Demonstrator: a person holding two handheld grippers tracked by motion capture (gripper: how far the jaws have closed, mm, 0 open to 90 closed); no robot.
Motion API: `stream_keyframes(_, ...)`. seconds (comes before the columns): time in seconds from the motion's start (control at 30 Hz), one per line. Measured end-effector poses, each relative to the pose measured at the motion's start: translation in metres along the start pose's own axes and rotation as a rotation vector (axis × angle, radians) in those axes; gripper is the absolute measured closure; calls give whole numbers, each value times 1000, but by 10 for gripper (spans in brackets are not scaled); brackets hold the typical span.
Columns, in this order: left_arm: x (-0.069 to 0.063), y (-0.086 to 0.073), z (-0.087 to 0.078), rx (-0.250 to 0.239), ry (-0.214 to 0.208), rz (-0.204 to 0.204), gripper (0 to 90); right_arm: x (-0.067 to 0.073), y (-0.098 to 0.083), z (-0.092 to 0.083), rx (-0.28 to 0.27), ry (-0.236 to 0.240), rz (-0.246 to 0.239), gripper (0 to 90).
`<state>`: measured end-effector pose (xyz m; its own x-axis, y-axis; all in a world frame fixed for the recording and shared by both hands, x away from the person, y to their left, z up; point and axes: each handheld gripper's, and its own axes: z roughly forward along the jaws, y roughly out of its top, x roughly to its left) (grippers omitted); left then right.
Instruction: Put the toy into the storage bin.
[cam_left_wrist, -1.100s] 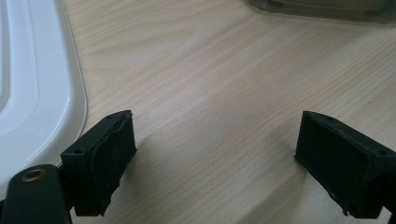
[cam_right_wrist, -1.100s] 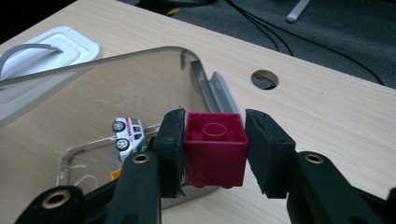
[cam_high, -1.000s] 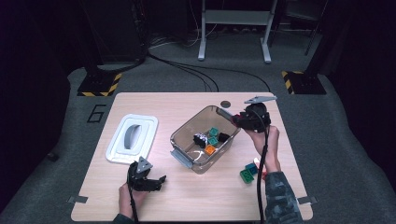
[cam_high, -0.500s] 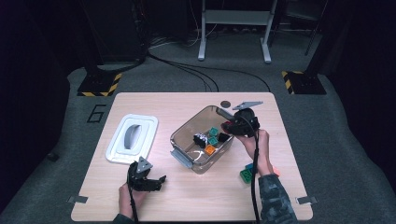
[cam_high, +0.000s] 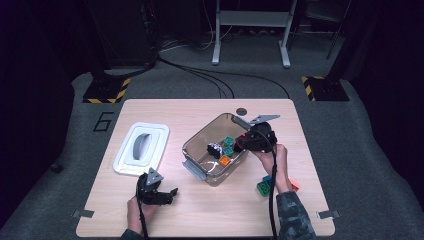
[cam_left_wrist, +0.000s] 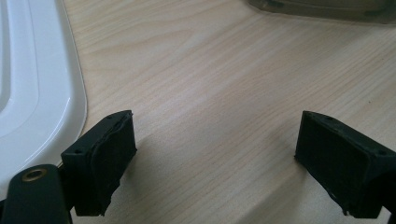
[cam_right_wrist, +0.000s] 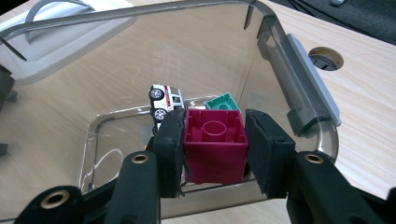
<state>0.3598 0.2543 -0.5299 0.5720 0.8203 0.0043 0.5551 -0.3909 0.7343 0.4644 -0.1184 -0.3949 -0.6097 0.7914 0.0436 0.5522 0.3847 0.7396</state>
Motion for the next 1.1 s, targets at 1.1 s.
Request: stream_keyframes(1.1, 0, 0, 0, 1, 0, -2, 119, -15, -19, -54, -83, -43, 64, 257)
